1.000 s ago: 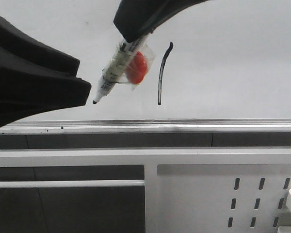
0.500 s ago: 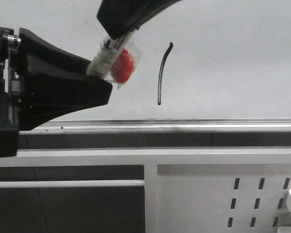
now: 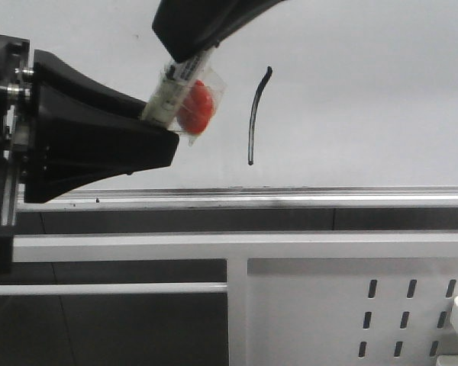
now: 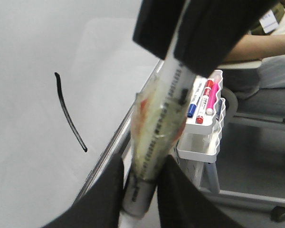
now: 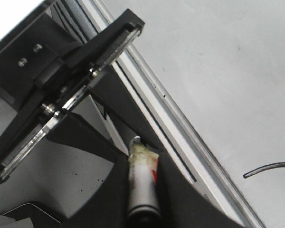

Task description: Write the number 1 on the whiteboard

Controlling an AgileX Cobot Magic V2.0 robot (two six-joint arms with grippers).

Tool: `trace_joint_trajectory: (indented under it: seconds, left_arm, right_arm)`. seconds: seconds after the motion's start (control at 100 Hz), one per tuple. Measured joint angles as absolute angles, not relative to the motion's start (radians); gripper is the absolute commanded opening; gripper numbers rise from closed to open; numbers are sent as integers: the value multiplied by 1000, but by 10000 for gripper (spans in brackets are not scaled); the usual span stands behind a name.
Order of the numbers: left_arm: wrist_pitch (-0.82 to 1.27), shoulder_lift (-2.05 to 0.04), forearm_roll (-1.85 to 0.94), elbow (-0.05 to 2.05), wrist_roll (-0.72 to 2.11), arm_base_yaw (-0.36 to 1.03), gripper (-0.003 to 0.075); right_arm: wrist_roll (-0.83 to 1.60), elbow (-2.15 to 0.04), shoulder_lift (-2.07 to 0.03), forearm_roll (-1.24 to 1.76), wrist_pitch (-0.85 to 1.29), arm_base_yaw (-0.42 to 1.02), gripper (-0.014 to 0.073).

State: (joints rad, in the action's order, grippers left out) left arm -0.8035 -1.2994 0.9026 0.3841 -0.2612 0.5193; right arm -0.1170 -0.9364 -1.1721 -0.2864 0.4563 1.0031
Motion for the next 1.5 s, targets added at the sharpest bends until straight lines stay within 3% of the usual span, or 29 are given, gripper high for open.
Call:
trace_joint_trajectory:
  seconds: [0.3,0.37,0.45,0.49,0.57,0.81,0.88,0.95,1.03,1.34,1.5]
  left_arm:
    - [-803,-1299,919,384,-248,519,-20]
    - [-803,-1299,921,384,-248,519,-20]
    - [-807,-1299,923,384,-257,523,-20]
    - [-812,-1299,914,384,-266,524,-20]
    - [-816,-1299,896,384,-280,524,-20]
    - [-868,-1299,812,364,-304,524,-20]
    - [-889,-1299,755,342,-304,524,-20]
    - [-921,-1299,675,309,-306,524,-20]
    - [-964,-1297,555,264,-306,524,-20]
    - [-1003,-1296,278,152,-308,532,-20]
    - [-1020,-1314,133,153,-274,605,-20]
  right_arm:
    - [-117,-939,-1172,-279,456,1003,-48]
    - [-117,-939,-1172,-279,456,1003,73]
    - [-117,-942,-1172,-283,443,1003,368]
    - [-117,-947,-1172,-283,443,1003,472]
    - [-117,-965,-1172,-293,458,1003,576]
    - [-117,-1066,-1137,-384,581,1003,450]
    - [-117,-1072,-1100,-402,627,1003,367]
    - [-119,-1072,-1055,-408,682,1003,190]
    - [-124,-1072,-996,-410,745,1003,-82]
    - [-155,-1072,-848,-410,854,1003,-69]
    - [-157,-1068,-838,-410,874,1003,-69]
